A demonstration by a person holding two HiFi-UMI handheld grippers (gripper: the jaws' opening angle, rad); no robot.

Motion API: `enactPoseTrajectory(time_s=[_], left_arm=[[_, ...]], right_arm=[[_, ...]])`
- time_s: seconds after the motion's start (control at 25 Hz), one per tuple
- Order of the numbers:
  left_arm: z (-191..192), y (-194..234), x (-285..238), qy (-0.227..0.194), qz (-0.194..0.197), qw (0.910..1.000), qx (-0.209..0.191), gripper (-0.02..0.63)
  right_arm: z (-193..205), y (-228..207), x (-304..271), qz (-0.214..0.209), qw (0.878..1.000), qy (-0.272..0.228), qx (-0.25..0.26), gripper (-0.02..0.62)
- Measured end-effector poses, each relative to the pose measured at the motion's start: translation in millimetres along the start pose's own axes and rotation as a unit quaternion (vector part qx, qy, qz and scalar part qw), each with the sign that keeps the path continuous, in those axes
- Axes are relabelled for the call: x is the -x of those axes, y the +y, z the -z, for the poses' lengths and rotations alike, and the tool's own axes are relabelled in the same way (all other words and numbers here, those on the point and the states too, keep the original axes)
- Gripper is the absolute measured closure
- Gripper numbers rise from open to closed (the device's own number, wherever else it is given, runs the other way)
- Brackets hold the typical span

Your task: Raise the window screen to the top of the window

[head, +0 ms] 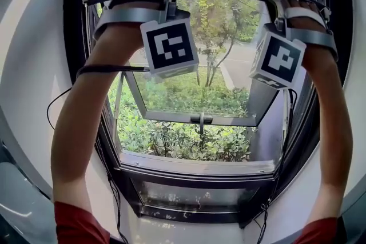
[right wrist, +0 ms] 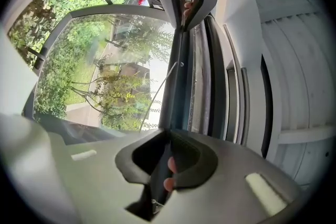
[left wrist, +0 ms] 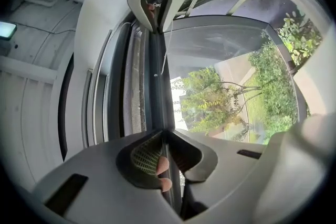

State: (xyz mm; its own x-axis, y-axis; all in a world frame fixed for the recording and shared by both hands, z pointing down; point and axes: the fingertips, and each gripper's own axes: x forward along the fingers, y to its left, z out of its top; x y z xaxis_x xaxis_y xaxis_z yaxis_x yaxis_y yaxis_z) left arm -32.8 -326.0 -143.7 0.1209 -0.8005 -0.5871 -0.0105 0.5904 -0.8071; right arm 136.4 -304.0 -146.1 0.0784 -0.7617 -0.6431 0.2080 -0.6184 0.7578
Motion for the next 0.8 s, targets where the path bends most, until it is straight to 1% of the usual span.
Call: enactPoseTrajectory(time_s=[0.08, 0.2, 0.36, 0.44, 0.52, 0.56, 0.64, 0.8], left_arm=[[0, 5, -5, 0.000, -0.007, 1.0000, 0.001, 0.565], [0, 14, -11, 0.001, -0.016, 0.9999, 0.000, 0.565], [1, 33, -21, 0.007, -0.037, 0.9993, -0.005, 0.565], [2, 41, -26, 0.012, -0.057, 0.9982, -0.014, 0.565], [3, 45, -32, 0.020, -0.068, 0.9971, -0.030, 0.563], [3, 45, -34, 0.020, -0.068, 0.9970, -0.031, 0.563], [1, 48, -38, 0.012, -0.067, 0.9975, -0.019, 0.563], [9, 67, -49, 0.027, -0.099, 0.9942, -0.031, 0.563]], right_arm=[[-1, -7, -5, 0.006, 1.000, -0.004, -0.003, 0.552], [4, -14, -13, 0.008, 1.000, 0.004, 0.002, 0.552], [0, -31, -22, 0.012, 1.000, -0.005, -0.020, 0.552], [4, -33, -28, 0.009, 1.000, 0.006, -0.011, 0.552], [8, -36, -34, 0.011, 1.000, 0.016, 0.001, 0.552], [9, -38, -37, 0.015, 1.000, 0.017, 0.003, 0.552], [8, -43, -41, 0.023, 1.000, 0.017, 0.002, 0.552], [10, -55, -53, 0.035, 0.999, 0.016, 0.004, 0.552]])
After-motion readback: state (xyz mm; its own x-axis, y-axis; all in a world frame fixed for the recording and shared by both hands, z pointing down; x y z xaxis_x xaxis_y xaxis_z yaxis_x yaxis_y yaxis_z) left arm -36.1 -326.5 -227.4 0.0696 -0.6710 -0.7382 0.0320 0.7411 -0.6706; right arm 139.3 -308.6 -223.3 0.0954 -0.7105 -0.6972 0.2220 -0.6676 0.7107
